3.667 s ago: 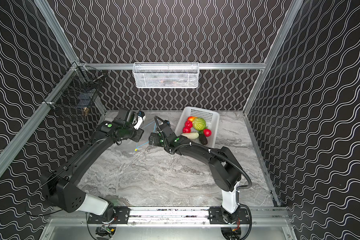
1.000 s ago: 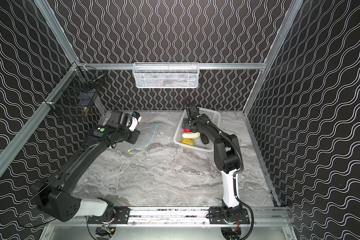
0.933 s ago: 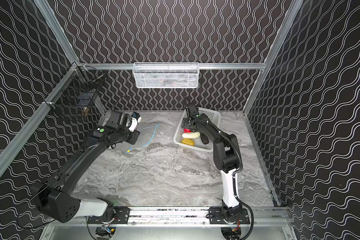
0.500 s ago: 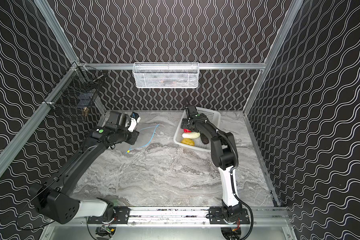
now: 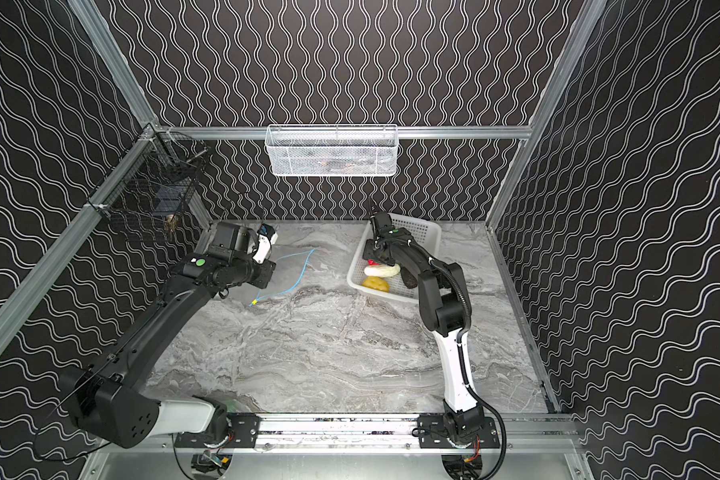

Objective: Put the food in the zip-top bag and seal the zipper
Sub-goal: 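Lower the right gripper into the basket onto a red apple, then close the right gripper on the red apple and lift it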

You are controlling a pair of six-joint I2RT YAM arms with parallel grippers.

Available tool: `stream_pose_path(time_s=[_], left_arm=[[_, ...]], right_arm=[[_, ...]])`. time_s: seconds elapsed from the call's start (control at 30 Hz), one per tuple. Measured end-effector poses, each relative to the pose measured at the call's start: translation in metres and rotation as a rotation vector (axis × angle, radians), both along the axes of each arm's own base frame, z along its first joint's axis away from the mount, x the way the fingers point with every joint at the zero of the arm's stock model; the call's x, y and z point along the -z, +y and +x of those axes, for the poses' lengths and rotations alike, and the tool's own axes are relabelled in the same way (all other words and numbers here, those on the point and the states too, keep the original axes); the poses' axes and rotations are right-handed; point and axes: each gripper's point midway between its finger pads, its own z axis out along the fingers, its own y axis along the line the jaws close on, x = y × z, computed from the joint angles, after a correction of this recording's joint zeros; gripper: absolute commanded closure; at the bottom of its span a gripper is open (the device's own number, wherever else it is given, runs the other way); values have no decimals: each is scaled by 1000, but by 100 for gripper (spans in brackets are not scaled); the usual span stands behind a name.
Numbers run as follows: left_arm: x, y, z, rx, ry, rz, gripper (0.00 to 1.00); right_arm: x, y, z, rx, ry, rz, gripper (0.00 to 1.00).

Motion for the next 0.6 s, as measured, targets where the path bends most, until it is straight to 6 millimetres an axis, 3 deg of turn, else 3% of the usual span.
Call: stream_pose_path(time_s=[0.6], left_arm=[[8, 1, -3, 9, 31, -34, 100]], right_arm=[[2, -4, 2, -5, -18, 30, 57]])
